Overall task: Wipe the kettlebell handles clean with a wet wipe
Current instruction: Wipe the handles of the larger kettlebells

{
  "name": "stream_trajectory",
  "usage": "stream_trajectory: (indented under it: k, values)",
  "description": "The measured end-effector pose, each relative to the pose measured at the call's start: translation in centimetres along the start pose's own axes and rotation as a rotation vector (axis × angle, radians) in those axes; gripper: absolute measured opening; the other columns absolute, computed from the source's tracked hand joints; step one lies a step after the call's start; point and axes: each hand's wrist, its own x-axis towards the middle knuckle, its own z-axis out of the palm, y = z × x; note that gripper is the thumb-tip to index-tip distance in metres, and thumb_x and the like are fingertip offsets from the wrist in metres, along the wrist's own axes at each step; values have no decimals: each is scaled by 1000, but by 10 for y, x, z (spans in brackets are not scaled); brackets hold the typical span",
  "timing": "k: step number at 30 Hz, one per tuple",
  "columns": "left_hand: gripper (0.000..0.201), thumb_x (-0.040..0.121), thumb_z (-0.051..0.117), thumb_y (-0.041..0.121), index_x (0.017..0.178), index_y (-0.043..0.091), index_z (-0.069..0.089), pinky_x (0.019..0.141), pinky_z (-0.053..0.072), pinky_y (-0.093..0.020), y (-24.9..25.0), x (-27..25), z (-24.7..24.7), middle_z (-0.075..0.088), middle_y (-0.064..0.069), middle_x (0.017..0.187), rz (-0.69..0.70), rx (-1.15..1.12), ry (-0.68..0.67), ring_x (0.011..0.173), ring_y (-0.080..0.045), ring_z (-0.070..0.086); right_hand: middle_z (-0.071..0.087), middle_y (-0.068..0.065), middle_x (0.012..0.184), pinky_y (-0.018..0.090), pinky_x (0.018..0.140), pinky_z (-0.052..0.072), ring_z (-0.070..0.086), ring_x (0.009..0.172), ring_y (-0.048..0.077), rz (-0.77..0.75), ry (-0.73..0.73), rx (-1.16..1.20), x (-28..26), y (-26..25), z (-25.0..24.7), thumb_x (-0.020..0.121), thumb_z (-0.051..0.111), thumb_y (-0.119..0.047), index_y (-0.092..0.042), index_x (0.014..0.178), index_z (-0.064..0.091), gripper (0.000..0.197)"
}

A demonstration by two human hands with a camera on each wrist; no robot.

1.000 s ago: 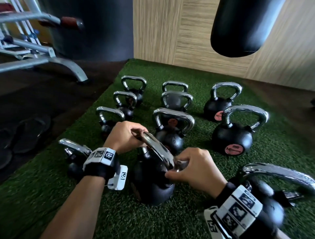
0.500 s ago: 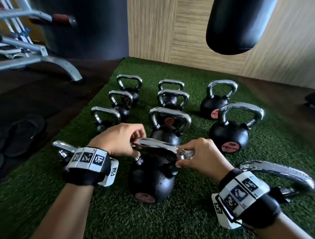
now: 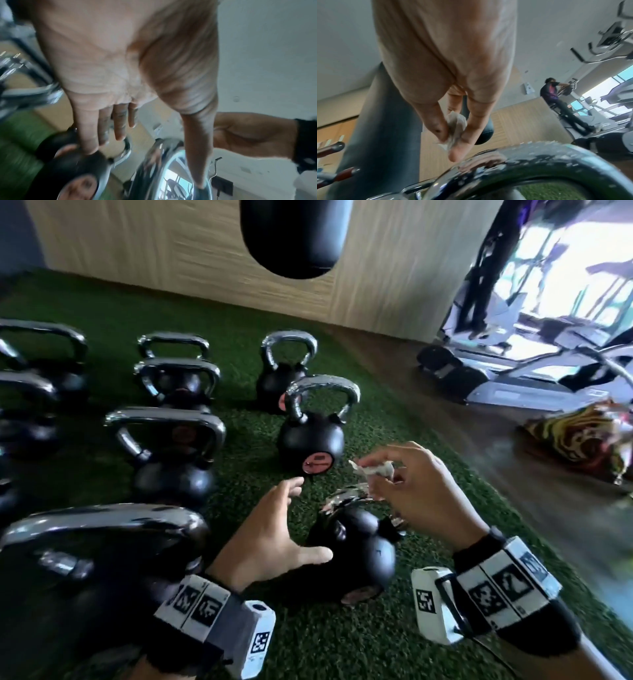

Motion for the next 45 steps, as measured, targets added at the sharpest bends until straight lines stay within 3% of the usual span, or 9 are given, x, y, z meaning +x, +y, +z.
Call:
stream_trajectory:
  k: [6,11,16,19,23,27,34,40,45]
  values:
    - [104,52,91,66,141,30,53,113,41,-31,-26,33,55,60,10,135,-96,-38,-65,128,-8,55,75,-15,84,17,65,54,70,70,-2,68,130,2,-15,29,-27,75,86,-28,-32,94,68,27]
    - [65,47,87,75,104,45,76,90,52,-16,-35,46,81,77,22,101,-38,-254,-95,100,12,67,68,-14,93,0,65,37,58,72,-10,-12,119,-163,-15,33,-32,77,85,-26,-35,99,78,25]
    - [61,65,81,62,123,46,70,111,46,-33,-45,51,95,73,17,119,20,-316,-21,119,-1,64,76,-9,91,1,71,40,59,73,-7,-175,19,-204,-9,23,-21,88,73,-11,-18,95,79,12]
    - [61,65,81,66,123,53,67,110,46,-28,-49,54,95,72,26,117,29,-314,-56,115,7,63,75,-4,91,1,74,38,60,79,1,-192,11,-223,-10,26,-14,88,72,-6,-16,91,81,14]
    - [63,65,84,63,124,50,67,109,48,-36,-54,56,98,76,10,111,20,-384,-63,111,-8,69,75,-5,86,-2,67,40,59,71,-12,-129,104,-166,-15,44,-23,88,73,-8,-12,88,82,9]
    - [68,64,85,67,126,47,67,104,51,-37,-60,58,101,78,5,102,36,-414,-71,104,-14,72,75,0,87,-1,72,43,66,74,1,-162,172,-170,-19,51,-22,87,72,2,-9,91,82,16]
    - [68,65,85,66,128,48,65,98,54,-41,-70,65,106,77,-4,90,47,-430,-85,87,-17,72,75,-12,82,-2,67,45,62,68,-16,-20,313,-117,-27,74,-22,84,76,-2,-19,90,82,19]
    - [71,66,82,71,131,52,61,87,49,-14,-68,65,101,74,-2,94,38,-395,-123,92,-9,64,75,-17,78,7,66,53,69,70,-7,110,329,19,-31,97,-17,82,79,-6,-24,88,81,19]
    - [72,63,80,75,129,54,61,89,46,-26,-63,61,99,72,-4,84,17,-365,-108,88,-14,67,79,3,84,50,85,61,75,82,20,500,363,601,-34,119,0,72,90,-15,-16,87,80,18]
